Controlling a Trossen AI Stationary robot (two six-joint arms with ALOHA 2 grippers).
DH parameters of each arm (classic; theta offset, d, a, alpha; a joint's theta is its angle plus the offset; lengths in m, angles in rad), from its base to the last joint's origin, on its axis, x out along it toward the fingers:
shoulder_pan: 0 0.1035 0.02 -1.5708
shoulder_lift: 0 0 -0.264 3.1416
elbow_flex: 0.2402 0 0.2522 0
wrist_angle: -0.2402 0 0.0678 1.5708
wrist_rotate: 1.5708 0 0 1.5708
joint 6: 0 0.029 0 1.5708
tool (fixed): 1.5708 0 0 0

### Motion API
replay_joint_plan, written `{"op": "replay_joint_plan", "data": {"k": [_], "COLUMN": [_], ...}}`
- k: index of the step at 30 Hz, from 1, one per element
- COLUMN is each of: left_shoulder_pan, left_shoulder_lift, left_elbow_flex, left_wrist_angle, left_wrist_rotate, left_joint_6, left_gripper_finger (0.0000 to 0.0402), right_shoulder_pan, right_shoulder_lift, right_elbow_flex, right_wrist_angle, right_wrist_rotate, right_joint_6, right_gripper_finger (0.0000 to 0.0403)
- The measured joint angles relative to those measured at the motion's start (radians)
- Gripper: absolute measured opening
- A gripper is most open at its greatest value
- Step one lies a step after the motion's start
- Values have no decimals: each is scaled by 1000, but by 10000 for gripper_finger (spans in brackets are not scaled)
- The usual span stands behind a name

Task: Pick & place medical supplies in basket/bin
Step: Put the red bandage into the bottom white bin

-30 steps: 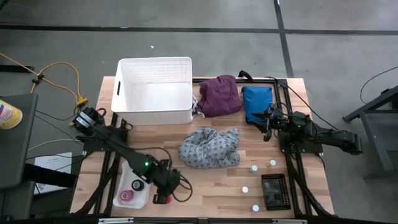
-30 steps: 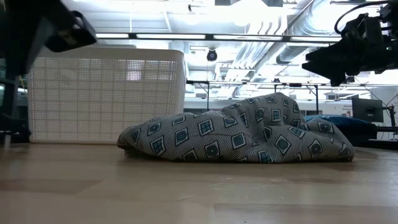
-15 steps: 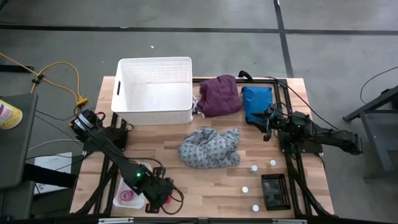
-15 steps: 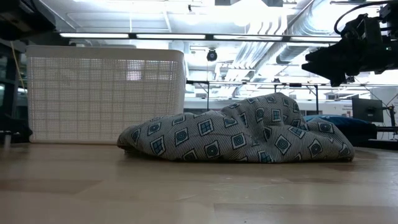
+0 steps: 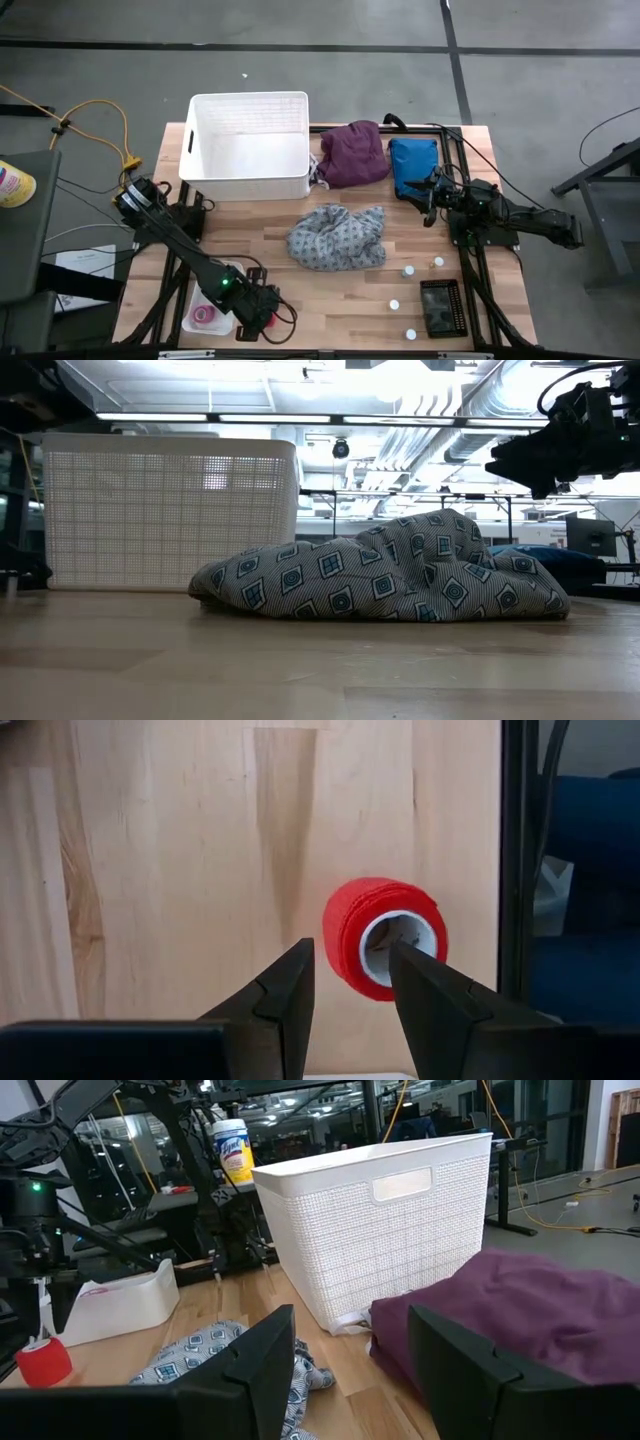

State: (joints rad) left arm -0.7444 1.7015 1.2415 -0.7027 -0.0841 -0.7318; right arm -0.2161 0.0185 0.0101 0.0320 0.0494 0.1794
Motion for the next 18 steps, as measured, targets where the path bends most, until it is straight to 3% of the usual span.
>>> {"op": "replay_joint_plan", "data": {"k": [18], "left_shoulder_pan": [-1], "left_shoulder_lift": [56], "left_elbow_flex": [0], "left_wrist_angle": [4], "left_wrist_rotate": [13], "left_joint_6": [-2], "left_gripper_finger": [126], "right_shoulder_pan": [0], "right_shoulder_lift": [0], "right_elbow_flex": [0], "right_wrist_angle": [1], "right_wrist_rotate": [0], "right_joint_6": [0], "right_gripper_finger": [181]}}
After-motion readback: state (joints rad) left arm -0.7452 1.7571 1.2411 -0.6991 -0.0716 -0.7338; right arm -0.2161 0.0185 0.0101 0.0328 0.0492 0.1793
